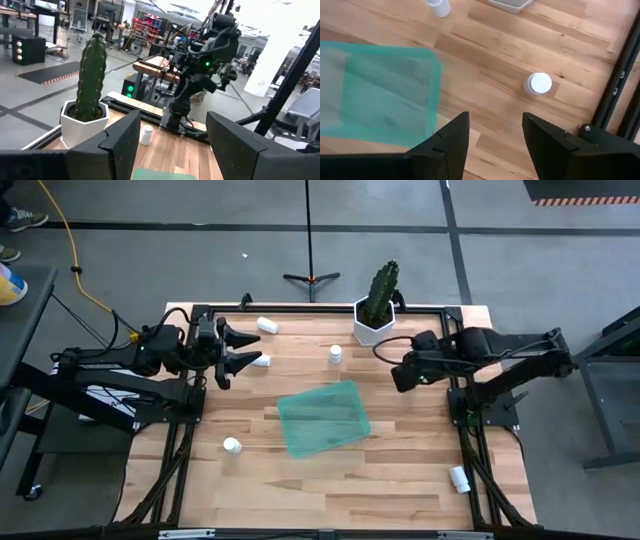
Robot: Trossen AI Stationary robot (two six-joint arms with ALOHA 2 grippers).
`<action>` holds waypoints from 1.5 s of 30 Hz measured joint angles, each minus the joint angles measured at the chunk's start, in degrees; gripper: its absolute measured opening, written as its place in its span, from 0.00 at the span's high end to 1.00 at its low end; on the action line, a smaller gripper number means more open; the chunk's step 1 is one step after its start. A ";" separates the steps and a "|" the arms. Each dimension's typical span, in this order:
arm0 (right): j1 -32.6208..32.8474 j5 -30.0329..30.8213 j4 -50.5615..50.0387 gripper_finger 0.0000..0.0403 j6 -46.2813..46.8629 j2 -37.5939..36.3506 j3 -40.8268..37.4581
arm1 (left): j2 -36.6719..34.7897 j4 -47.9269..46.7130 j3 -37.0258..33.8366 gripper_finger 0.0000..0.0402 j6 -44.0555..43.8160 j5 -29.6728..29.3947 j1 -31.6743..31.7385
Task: Pick and place pill bottles into a basket
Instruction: Put the white pill bottle into the green bin
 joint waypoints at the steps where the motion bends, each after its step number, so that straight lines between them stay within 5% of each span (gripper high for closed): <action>1: -0.25 0.04 0.27 0.57 -0.46 0.02 0.00 | 0.00 0.39 0.00 0.35 0.00 0.00 0.00; 9: -3.97 -1.15 -0.52 0.47 -4.13 0.02 -0.95 | 0.00 1.35 0.02 0.35 0.17 0.00 0.00; 20: -11.44 -3.35 2.40 0.26 -9.66 0.02 -13.33 | 0.00 1.33 0.02 0.35 0.17 -0.01 0.00; 34: -24.71 -5.78 12.84 0.26 -23.05 0.02 -20.60 | 0.00 1.33 0.02 0.35 0.17 -0.40 0.00; 45: -33.01 -15.16 21.38 0.26 -28.27 0.00 -26.65 | 0.00 1.30 0.02 0.35 0.20 -0.57 0.00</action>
